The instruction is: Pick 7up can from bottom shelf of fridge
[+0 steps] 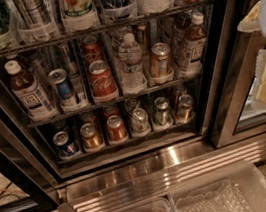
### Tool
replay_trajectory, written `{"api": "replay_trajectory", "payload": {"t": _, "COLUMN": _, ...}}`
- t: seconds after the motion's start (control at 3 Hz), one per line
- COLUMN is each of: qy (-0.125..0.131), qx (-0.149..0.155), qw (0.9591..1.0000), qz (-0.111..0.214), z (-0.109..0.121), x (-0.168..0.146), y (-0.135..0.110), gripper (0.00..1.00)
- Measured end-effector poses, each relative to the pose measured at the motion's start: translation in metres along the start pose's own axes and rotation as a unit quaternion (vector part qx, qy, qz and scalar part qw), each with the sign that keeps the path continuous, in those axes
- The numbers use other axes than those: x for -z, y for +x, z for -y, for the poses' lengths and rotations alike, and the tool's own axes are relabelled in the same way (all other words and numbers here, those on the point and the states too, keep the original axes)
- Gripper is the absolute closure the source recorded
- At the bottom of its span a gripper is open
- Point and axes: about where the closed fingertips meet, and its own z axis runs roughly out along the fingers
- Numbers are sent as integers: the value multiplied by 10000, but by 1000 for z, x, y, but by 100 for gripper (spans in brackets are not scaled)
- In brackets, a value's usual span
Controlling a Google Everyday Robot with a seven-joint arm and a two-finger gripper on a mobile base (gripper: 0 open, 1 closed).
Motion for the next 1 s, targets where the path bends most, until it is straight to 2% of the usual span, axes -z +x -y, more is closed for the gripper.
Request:
{"api": "replay_trajectory", "payload": {"t": 0.33, "qy": -17, "qx": 8, "qw": 10000, "qz": 22, "z": -3, "x": -8, "y": -2, "gripper": 0}}
{"api": "replay_trajectory", "payload": {"t": 0.67, "qy": -81, "qx": 50, "qw": 10000, "qz": -25, "z": -13, "x": -39, "y": -7, "gripper": 0}}
{"api": "replay_trajectory", "payload": {"t": 1.0, "qy": -145, "qx": -117, "qw": 9998, "qz": 37, "z": -29, "x": -87, "y": -10, "gripper": 0}}
